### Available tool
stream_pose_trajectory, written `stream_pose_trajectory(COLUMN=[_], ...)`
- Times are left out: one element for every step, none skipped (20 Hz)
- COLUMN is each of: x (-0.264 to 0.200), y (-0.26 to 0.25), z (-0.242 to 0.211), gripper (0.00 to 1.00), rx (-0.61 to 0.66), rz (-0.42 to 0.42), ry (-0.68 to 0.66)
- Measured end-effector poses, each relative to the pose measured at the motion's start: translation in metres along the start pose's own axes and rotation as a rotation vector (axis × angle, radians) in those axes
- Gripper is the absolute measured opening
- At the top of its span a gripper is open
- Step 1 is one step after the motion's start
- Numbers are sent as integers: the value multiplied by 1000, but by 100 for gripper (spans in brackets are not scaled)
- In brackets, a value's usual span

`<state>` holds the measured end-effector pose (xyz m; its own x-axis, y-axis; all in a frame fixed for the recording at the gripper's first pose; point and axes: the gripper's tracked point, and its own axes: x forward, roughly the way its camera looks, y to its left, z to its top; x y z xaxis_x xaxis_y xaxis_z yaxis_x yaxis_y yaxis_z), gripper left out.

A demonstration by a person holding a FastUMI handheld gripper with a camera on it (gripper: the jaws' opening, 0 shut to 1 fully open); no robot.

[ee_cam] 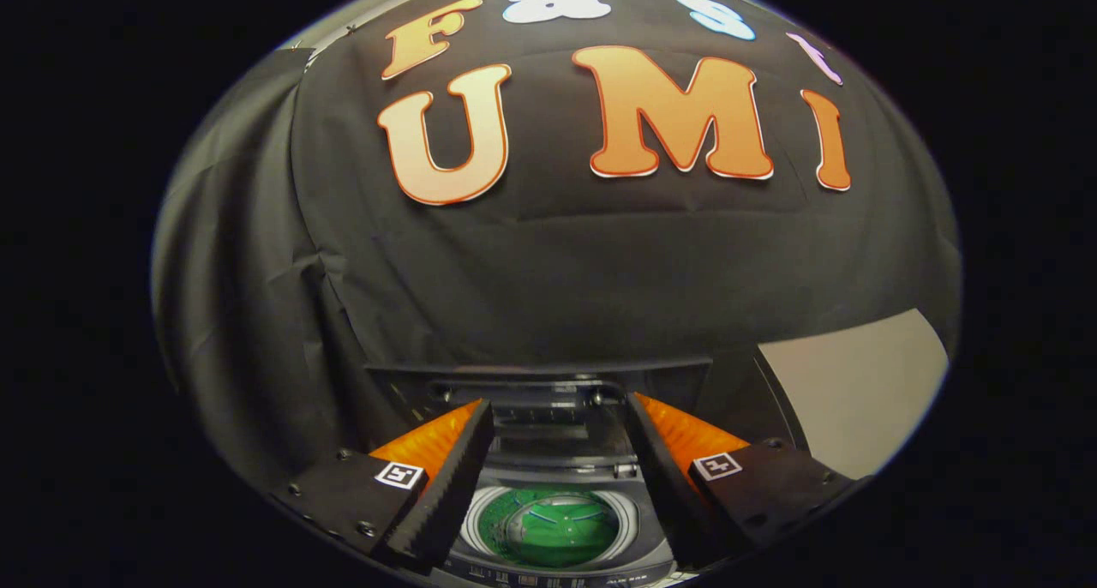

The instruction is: Put the clothes into the washing machine and then close the washing machine lid.

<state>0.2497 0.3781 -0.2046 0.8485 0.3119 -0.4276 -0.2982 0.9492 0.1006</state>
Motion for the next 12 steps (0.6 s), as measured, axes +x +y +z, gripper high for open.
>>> stream_pose_trajectory(x=[9,15,25,34,44,54,65,73,81,89,95,99], y=[2,3,5,6,7,8,8,6,4,3,1,-1], z=[6,12,17,21,23,24,23,20,17,13,11,5], gripper=[98,98,98,99,98,98,98,99,99,99,99,99], rx=[-4,-10,-17,-28,-30,-28,-29,-32,-34,-35,-31,-35], rz=[5,5,6,5,9,11,10,3,-7,-12,-21,-34], ry=[-6,-13,-16,-17,-17,-13,-5,5,21,27,34,50])
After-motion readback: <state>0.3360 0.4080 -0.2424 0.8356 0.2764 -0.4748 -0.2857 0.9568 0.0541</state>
